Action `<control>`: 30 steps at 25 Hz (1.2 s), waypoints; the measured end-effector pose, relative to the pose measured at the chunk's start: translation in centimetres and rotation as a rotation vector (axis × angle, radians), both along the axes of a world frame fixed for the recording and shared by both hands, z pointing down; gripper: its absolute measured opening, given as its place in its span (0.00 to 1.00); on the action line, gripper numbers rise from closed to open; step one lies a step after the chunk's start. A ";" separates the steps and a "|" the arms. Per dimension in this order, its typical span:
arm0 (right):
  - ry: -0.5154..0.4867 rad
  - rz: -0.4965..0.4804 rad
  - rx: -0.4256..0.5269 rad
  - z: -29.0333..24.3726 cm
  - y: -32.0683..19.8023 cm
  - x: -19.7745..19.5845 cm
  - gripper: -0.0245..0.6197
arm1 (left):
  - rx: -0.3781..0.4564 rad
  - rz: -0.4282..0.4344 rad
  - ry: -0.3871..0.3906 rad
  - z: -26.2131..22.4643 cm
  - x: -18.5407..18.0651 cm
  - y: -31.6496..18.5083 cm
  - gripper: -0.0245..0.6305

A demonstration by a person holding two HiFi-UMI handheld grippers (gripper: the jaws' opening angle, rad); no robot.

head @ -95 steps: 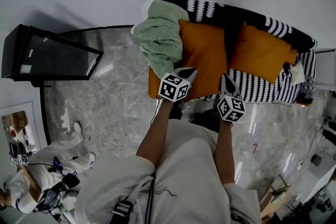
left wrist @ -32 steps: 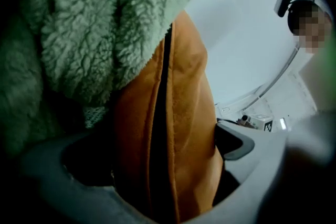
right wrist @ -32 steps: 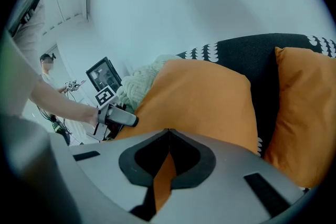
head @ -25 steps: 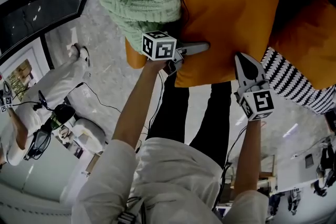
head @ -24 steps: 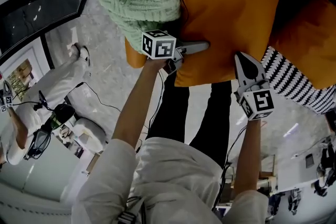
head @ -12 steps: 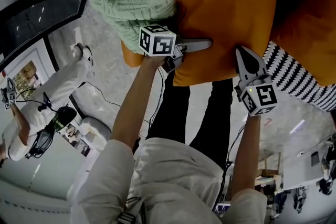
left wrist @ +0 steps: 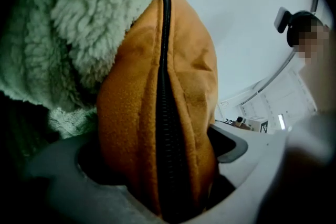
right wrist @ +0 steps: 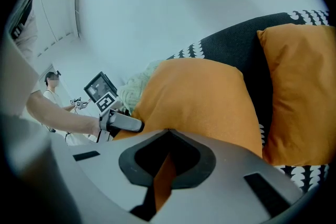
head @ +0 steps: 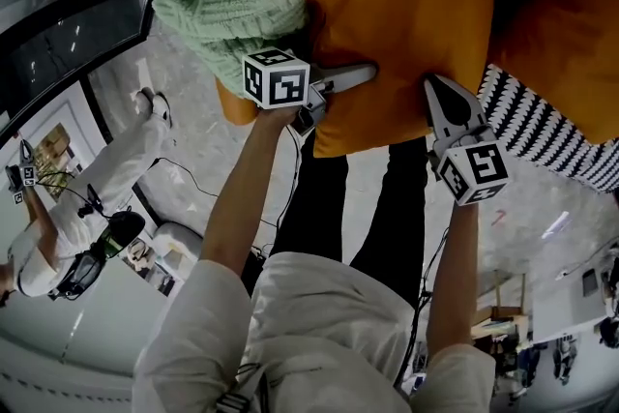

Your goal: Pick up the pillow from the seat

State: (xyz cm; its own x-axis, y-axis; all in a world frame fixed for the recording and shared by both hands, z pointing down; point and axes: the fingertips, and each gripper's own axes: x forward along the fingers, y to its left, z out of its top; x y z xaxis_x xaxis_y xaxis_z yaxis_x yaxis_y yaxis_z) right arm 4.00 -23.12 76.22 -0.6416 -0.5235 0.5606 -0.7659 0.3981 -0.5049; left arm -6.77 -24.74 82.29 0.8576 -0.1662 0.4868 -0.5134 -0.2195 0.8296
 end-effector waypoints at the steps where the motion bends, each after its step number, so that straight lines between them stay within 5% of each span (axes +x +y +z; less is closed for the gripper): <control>1: -0.001 0.007 0.003 -0.3 0.0 0.1 0.05 | 0.011 -0.001 -0.006 -0.5 0.1 0.0 0.77; 12: -0.035 0.128 0.042 -3.9 0.1 1.7 0.05 | 0.113 -0.027 -0.048 -4.8 1.5 1.0 0.59; 18: -0.051 0.305 -0.007 -1.1 0.6 9.2 0.05 | 0.111 -0.026 -0.052 -5.0 1.9 1.5 0.57; 23: -0.086 0.319 -0.068 1.4 0.1 14.4 0.06 | 0.105 -0.022 -0.039 -4.7 2.4 1.0 0.57; 26: -0.199 0.213 -0.164 3.1 0.4 13.6 0.35 | 0.091 -0.018 -0.035 -4.3 2.1 0.9 0.57; 30: -0.301 0.098 -0.263 5.5 0.4 11.2 0.60 | 0.076 -0.015 -0.026 -3.6 1.1 0.5 0.58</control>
